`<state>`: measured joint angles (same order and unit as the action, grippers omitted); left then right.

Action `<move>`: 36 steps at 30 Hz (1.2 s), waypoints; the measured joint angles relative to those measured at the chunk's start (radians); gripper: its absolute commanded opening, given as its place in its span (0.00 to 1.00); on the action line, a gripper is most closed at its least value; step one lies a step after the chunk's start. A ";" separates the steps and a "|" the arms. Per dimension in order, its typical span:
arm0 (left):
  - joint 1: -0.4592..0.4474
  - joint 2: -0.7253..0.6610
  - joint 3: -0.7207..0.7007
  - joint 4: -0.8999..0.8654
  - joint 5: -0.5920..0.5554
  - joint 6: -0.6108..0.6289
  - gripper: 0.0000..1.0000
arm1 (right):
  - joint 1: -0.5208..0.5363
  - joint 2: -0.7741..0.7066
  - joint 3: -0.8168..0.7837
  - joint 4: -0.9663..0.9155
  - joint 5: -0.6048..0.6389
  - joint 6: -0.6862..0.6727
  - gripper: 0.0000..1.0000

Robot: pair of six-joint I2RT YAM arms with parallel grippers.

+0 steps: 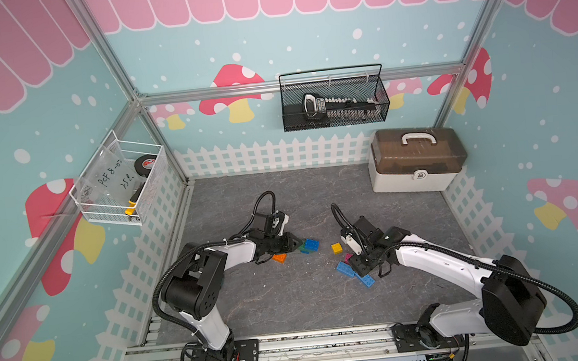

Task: Assemble a heart with lego
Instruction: Pick up the lego brick from the center of the board.

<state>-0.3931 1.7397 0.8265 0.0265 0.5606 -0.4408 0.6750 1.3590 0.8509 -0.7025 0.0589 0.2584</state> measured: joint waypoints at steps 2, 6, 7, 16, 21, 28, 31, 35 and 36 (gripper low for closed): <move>0.000 0.000 0.000 0.000 0.000 0.000 0.30 | 0.000 0.031 -0.003 0.004 -0.005 0.014 0.60; 0.000 0.000 0.000 -0.001 -0.001 0.000 0.31 | 0.000 0.073 -0.038 0.016 -0.027 0.034 0.56; 0.000 0.000 0.000 -0.001 -0.001 0.000 0.30 | 0.000 0.077 -0.046 0.016 -0.033 0.039 0.56; -0.001 -0.001 0.000 -0.001 -0.003 0.000 0.30 | 0.014 0.088 -0.065 0.021 -0.060 0.071 0.40; -0.002 -0.001 0.000 -0.001 -0.003 0.000 0.30 | 0.039 0.101 -0.073 0.023 -0.063 0.082 0.28; -0.002 -0.001 0.000 -0.002 -0.004 0.001 0.30 | 0.040 0.055 -0.043 -0.010 -0.047 0.063 0.21; -0.002 -0.001 0.000 -0.002 -0.004 0.003 0.30 | 0.037 0.035 0.056 -0.035 -0.040 0.007 0.20; -0.002 -0.001 0.000 -0.002 -0.004 0.004 0.30 | 0.030 0.055 0.230 -0.029 -0.065 -0.121 0.21; -0.002 -0.001 0.000 -0.002 -0.004 0.004 0.30 | 0.027 0.071 0.270 -0.023 -0.079 -0.155 0.21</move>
<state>-0.3946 1.7390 0.8265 0.0250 0.5564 -0.4370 0.7025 1.4300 1.1206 -0.7258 -0.0204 0.1036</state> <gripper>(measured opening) 0.302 0.288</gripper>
